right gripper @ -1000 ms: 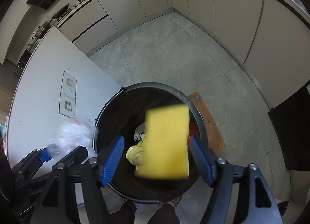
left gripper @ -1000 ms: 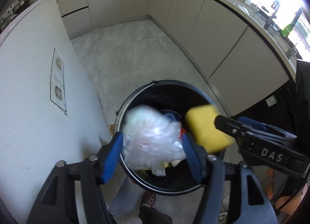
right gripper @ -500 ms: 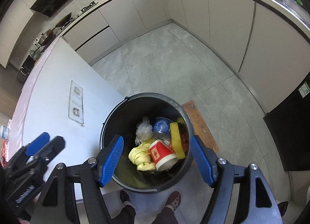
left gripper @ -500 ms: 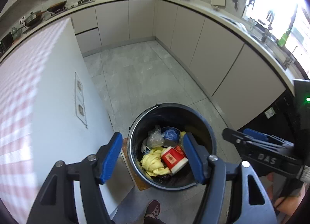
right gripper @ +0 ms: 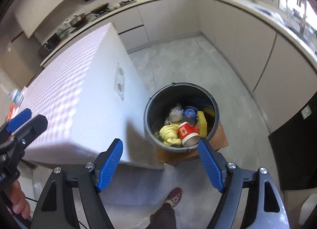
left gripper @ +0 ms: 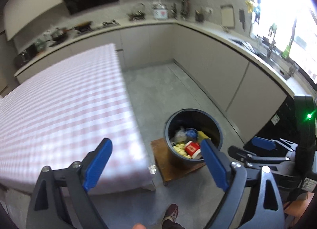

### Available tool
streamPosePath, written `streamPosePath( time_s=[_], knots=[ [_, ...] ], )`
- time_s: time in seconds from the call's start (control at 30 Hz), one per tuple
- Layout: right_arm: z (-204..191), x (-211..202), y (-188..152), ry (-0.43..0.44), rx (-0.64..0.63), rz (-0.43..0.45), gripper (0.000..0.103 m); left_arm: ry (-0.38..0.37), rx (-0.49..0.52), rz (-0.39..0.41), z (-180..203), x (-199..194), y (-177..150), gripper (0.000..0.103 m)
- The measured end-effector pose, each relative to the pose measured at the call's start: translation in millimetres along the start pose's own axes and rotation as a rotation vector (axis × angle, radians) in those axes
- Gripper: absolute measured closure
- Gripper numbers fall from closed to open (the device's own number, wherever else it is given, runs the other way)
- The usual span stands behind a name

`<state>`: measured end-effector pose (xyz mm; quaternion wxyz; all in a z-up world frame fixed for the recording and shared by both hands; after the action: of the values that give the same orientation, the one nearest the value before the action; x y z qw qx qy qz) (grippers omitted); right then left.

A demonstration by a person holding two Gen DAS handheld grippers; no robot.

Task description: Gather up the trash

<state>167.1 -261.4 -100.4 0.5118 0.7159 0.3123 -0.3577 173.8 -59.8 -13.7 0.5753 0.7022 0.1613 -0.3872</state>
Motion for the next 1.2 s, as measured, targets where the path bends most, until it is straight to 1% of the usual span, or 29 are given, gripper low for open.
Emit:
streamPosePath(
  time_s=[0.1,0.17,0.3,0.37,0.53,0.67,0.73,0.83,0.97,1.2],
  knots=[
    [-26.8,-31.2,-28.1,-0.015,-0.042,0.042,0.02,0.039,-0.037,0.023,-17.9,-31.0,-25.4,0.007],
    [-46.6,-54.4,-50.7,-0.03,-0.081,0.063,0.019,0.06,-0.057,0.023,-26.7,-48.1,-41.9,0.007],
    [-68.5,-96.0,-79.3,-0.054,-0.111,0.128,0.017,0.074,-0.085,0.024,-31.0,-71.2,-62.7,0.007],
    [-73.5,-114.4,-89.7,-0.066,-0.095,0.161,0.015,0.082,-0.099,0.027,-30.3,-82.4,-71.5,0.007],
    [-70.7,-144.5,-100.3,-0.08,-0.071,0.213,0.013,0.108,-0.145,0.045,-27.3,-105.1,-85.2,0.007],
    [-61.7,-160.9,-101.1,-0.071,-0.07,0.237,0.013,0.139,-0.174,0.055,-19.4,-111.9,-90.9,0.007],
    [-56.3,-167.2,-99.2,-0.058,-0.072,0.239,0.013,0.155,-0.19,0.055,-13.2,-113.2,-92.6,0.007],
    [-43.9,-172.8,-97.6,-0.046,-0.074,0.236,0.013,0.157,-0.216,0.057,-1.9,-115.2,-94.9,0.007],
    [-25.6,-179.4,-99.5,-0.029,-0.058,0.24,0.013,0.169,-0.216,0.055,12.7,-120.4,-102.1,0.007],
    [-16.3,-184.6,-103.8,-0.015,-0.07,0.236,0.013,0.185,-0.236,0.062,23.9,-125.9,-108.1,0.007]
  ],
)
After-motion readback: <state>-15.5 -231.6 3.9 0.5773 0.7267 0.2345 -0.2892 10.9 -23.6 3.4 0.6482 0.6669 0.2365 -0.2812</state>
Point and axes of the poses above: each gripper's, at about its wrist camera, not at the fingertips, and x roughly the way its jaws point, z to its right, y to its top, the point moved 3 cm from there along x, roughly the way its jaws point, and after that the axes turned 2 degrees about x, right-handed, at the moved point
